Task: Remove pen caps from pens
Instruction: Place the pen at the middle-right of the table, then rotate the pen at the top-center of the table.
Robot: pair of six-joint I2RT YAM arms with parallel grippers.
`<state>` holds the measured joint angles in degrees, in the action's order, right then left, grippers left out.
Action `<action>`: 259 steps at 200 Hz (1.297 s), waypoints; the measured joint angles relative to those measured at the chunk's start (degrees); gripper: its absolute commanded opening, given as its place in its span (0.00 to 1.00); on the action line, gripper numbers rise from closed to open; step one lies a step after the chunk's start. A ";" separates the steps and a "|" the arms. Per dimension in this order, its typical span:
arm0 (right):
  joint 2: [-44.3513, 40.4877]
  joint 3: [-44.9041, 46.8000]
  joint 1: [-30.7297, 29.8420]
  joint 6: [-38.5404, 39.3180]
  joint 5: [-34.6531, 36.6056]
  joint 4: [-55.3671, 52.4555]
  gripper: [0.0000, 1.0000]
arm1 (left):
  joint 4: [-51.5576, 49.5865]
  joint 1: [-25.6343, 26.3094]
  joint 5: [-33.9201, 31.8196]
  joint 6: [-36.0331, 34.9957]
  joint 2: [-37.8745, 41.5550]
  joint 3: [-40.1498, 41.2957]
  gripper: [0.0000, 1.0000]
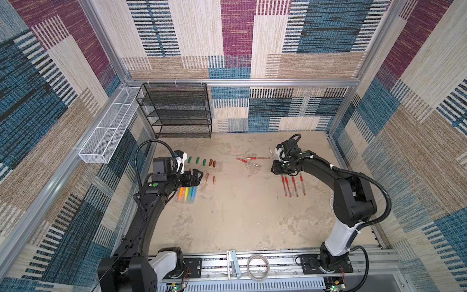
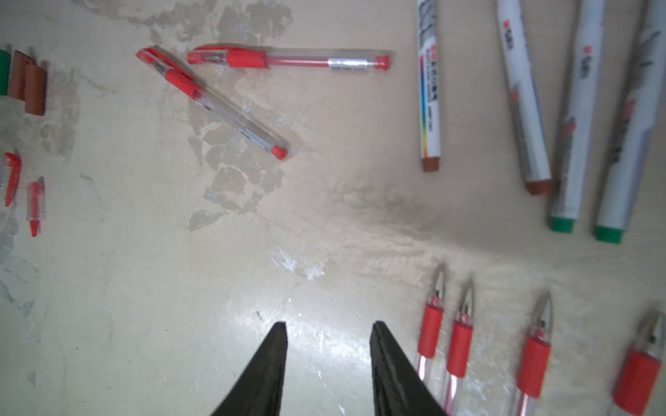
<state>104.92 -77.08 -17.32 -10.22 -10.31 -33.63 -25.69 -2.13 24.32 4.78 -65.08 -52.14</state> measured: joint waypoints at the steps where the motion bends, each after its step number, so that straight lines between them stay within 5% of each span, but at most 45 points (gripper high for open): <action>1: 0.13 -0.17 -0.02 0.00 -0.07 -0.02 0.47 | 0.00 0.00 0.00 0.00 0.00 0.00 0.95; 44: 9.94 -13.00 -1.60 1.46 -3.82 0.33 0.57 | 0.17 -0.26 -0.02 -0.02 0.59 0.11 0.95; 137: 30.12 -36.52 -4.09 2.97 -9.16 -3.19 0.54 | 0.22 -0.63 -0.02 -0.20 1.07 0.17 0.95; 259: 29.62 -31.67 -9.18 3.87 -7.43 -4.02 0.44 | 0.61 -0.81 0.02 -0.20 1.09 0.31 0.95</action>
<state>134.54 -108.75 -26.50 -6.35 -17.74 -37.65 -25.08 -2.94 24.34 4.58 -63.99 -51.83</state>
